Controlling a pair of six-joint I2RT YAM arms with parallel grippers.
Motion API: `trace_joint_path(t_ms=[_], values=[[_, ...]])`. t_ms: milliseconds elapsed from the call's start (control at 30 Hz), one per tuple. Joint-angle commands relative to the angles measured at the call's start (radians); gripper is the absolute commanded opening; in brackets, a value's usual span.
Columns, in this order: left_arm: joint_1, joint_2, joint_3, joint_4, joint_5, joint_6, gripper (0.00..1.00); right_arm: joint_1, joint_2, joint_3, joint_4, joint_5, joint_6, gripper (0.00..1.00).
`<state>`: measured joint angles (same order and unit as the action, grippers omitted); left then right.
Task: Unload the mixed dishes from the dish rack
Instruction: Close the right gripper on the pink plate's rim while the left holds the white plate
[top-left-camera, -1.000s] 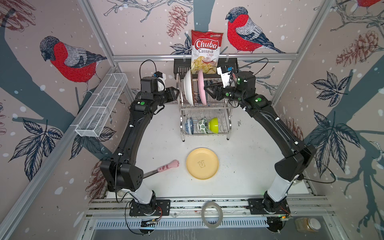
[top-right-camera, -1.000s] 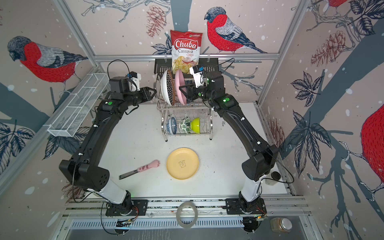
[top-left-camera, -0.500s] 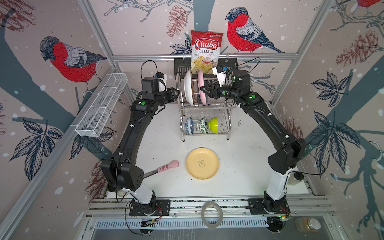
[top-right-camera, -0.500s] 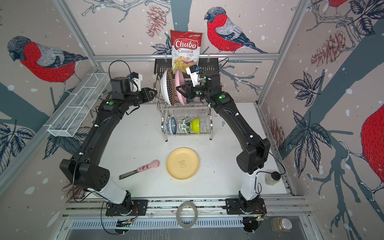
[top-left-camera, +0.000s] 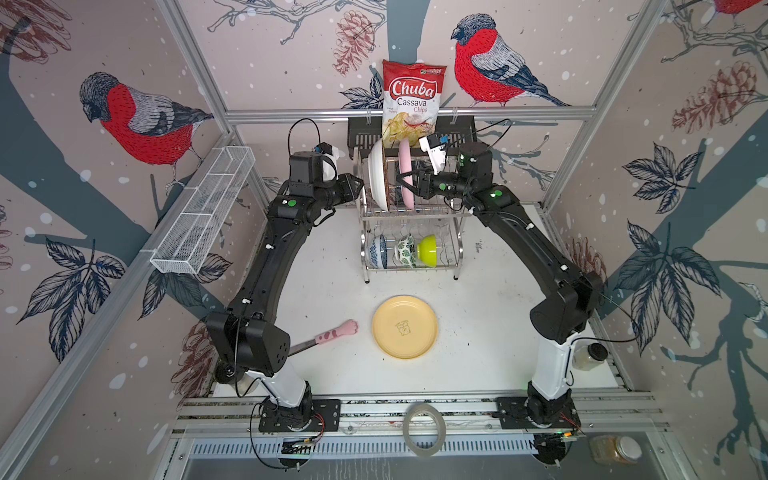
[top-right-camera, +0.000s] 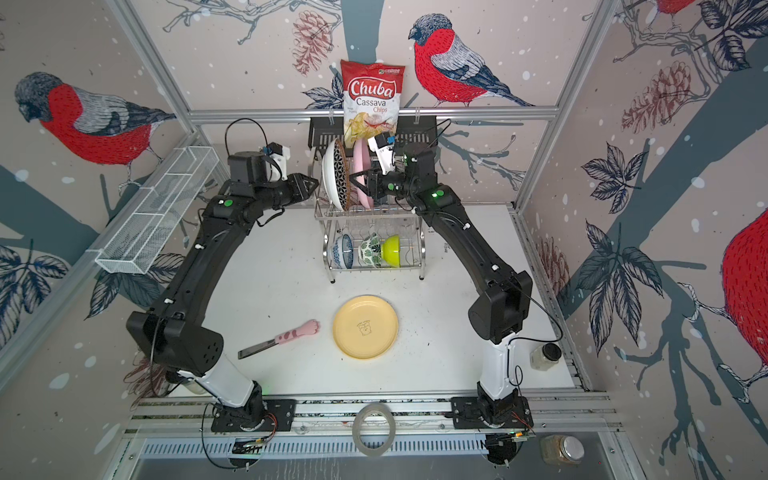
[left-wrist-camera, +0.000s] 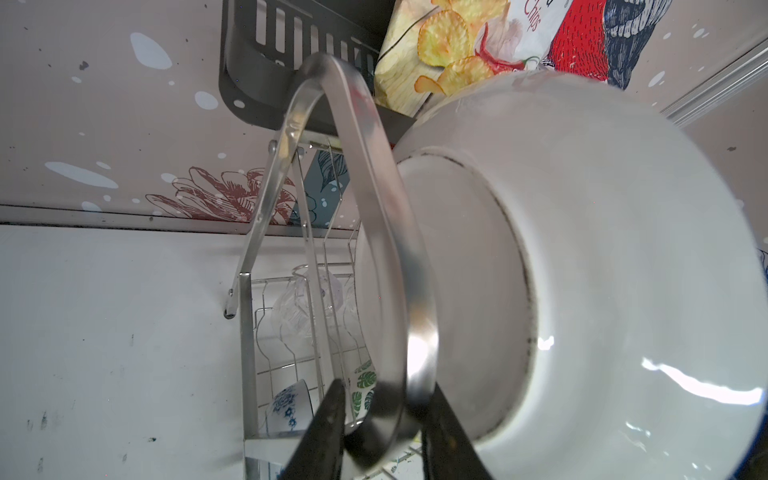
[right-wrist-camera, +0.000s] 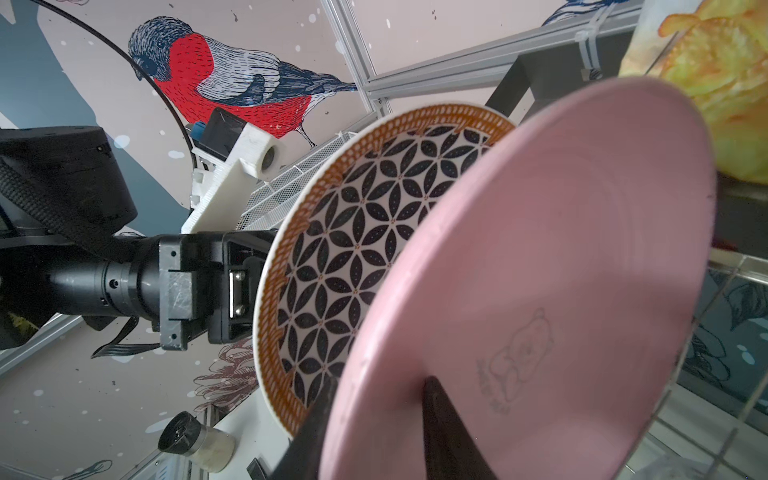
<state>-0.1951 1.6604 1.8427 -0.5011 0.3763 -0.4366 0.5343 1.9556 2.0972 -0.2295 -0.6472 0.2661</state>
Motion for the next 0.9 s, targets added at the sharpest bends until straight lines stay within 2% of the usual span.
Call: trace_joint_path(t_ms=[0,133,467,867], values=[[-0.004,0.003,0.008,0.009,0.006,0.016,0.31,0.0,0.018,0.015,0.021,0.004,0.021,0.28],[-0.006,-0.007,-0.01,0.009,-0.004,0.021,0.3,0.004,0.025,0.014,0.022,0.003,0.023,0.17],[-0.006,-0.024,-0.013,0.0,-0.016,0.033,0.27,0.012,0.016,0.022,0.036,0.014,0.037,0.05],[-0.004,-0.022,-0.011,-0.004,-0.029,0.043,0.3,0.023,-0.033,0.052,0.057,0.032,0.066,0.0]])
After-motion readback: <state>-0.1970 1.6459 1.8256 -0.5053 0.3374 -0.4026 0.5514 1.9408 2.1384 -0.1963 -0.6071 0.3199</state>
